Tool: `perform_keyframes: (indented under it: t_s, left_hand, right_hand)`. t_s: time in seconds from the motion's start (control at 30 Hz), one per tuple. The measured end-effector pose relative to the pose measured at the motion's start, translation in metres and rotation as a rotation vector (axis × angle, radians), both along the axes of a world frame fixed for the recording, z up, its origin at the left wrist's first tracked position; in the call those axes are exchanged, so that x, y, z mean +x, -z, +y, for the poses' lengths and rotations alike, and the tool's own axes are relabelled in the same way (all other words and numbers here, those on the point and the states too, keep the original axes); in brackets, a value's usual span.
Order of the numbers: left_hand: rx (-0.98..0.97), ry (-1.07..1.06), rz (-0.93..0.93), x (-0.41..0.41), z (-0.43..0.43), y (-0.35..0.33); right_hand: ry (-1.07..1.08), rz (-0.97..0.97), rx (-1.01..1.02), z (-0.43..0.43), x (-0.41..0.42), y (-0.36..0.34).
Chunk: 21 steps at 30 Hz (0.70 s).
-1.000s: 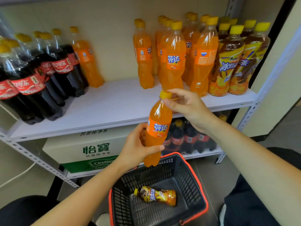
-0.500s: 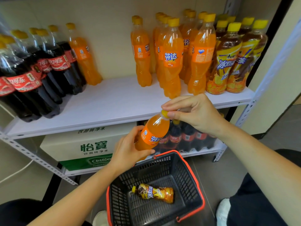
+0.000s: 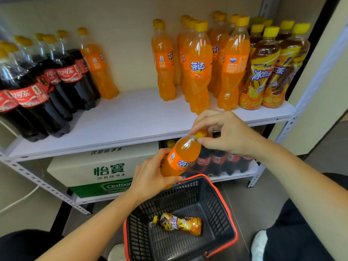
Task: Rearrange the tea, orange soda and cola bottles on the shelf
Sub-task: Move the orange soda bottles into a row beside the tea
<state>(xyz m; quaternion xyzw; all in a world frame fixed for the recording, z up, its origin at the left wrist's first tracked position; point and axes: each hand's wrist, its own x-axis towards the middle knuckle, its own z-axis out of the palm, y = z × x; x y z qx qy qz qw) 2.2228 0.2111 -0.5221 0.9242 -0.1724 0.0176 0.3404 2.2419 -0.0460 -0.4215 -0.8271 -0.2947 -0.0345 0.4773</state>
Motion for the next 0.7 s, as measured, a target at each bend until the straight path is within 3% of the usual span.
perform_keyframes:
  t_s: [0.17, 0.33, 0.6, 0.7]
  left_hand:
    - [-0.049, -0.010, 0.045, 0.001, -0.001, -0.003]
    - [-0.254, 0.062, 0.192, 0.001, -0.003, -0.005]
    - [-0.599, 0.093, 0.323, 0.000, -0.012, -0.025]
    - [-0.698, 0.084, 0.304, 0.004, -0.009, -0.036]
  right_hand:
    - [0.065, -0.017, 0.147, -0.001, 0.007, 0.003]
    - [0.067, 0.080, 0.418, 0.000, 0.010, 0.009]
    - [0.144, 0.057, 0.455, 0.007, 0.012, 0.020]
    - [0.159, 0.155, 0.421, 0.011, 0.011, 0.023]
